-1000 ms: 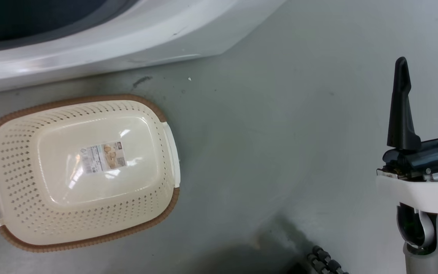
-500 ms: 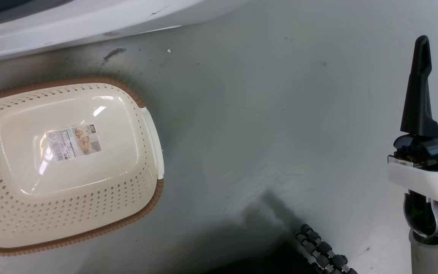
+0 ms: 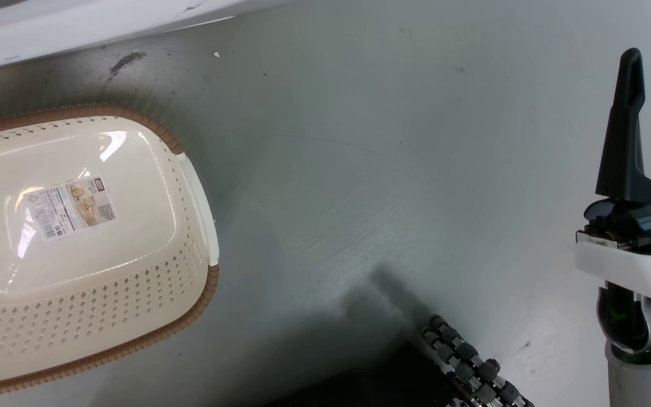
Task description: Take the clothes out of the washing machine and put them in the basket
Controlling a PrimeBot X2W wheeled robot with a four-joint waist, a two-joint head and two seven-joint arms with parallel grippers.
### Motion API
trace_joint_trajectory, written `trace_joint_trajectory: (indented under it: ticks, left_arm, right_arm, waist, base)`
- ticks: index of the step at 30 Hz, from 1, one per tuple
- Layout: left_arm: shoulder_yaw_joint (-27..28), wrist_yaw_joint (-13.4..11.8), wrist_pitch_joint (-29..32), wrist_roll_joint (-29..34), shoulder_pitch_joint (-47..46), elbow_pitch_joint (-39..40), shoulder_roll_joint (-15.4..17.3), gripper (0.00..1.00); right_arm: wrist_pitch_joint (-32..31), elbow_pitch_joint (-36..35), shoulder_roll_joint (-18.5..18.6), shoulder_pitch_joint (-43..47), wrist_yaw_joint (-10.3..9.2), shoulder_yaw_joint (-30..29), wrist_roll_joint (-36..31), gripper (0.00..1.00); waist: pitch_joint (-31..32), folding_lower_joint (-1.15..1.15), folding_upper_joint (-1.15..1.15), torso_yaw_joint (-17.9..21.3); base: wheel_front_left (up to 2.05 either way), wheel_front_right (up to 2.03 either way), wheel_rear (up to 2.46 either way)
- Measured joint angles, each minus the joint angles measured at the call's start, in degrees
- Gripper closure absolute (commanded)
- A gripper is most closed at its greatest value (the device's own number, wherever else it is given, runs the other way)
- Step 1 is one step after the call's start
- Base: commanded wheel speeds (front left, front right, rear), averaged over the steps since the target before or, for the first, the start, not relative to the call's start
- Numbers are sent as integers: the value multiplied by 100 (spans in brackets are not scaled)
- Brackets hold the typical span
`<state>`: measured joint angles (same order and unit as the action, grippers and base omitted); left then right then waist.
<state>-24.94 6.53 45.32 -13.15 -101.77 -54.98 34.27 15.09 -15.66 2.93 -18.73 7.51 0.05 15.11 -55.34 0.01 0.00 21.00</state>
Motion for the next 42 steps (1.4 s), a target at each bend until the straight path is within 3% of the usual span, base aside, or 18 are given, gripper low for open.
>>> trace_joint_trajectory:
  ticks: [4, 5, 6, 7, 8, 19, 29, 38, 42]
  left_arm:
    - [-4, -15, 96, -26, -14, -34, 27, 0]
    - [-12, -15, 119, -33, -31, -43, 26, 14]
    - [-29, -14, 118, -41, -39, -42, 24, 81]
    - [-42, -12, 88, -52, -39, -35, 25, 81]
    - [-46, 2, 86, -80, -39, -42, 25, 100]
    - [-5, 51, -1167, -413, 298, -127, -44, 100]
    - [-164, 81, -2899, -879, 1315, -201, -248, 100]
    - [-579, 86, -4081, -1397, 2468, 5, -337, 100]
    - [-655, 87, -4644, -1610, 3047, 107, -547, 100]
  right_arm:
    - [0, 1, 0, -5, 0, 12, 44, 0]
    - [0, 1, 0, -14, 0, 7, 49, 0]
    - [0, 1, 0, -27, 0, 1, 52, 0]
    - [0, 1, 0, -40, 0, -3, 56, 0]
    - [0, 1, -1, -48, 0, -4, 56, 0]
    - [0, 66, -1, -110, 0, -70, -56, 0]
    - [1, 198, -2, 19, 0, -48, -369, 0]
    - [0, 391, -4, 289, 0, -25, -672, 0]
    - [0, 478, -4, 460, 0, -44, -788, 0]
  waist:
    - [-13, 0, 0, 19]
    - [-20, 0, 0, 17]
    - [-25, 0, 0, 13]
    - [-28, 0, 0, 10]
    - [-27, 0, 0, 10]
    - [281, 0, 0, -85]
    - [1035, -1, 0, -353]
    - [1777, -1, 0, -637]
    - [2131, -1, 0, -782]
  base:
    - [0, 0, 0]
    - [0, 0, 0]
    - [0, 0, 0]
    - [0, 0, 0]
    - [0, 0, 0]
    - [0, 0, 0]
    - [0, 0, 0]
    - [0, 0, 0]
    - [0, 0, 0]
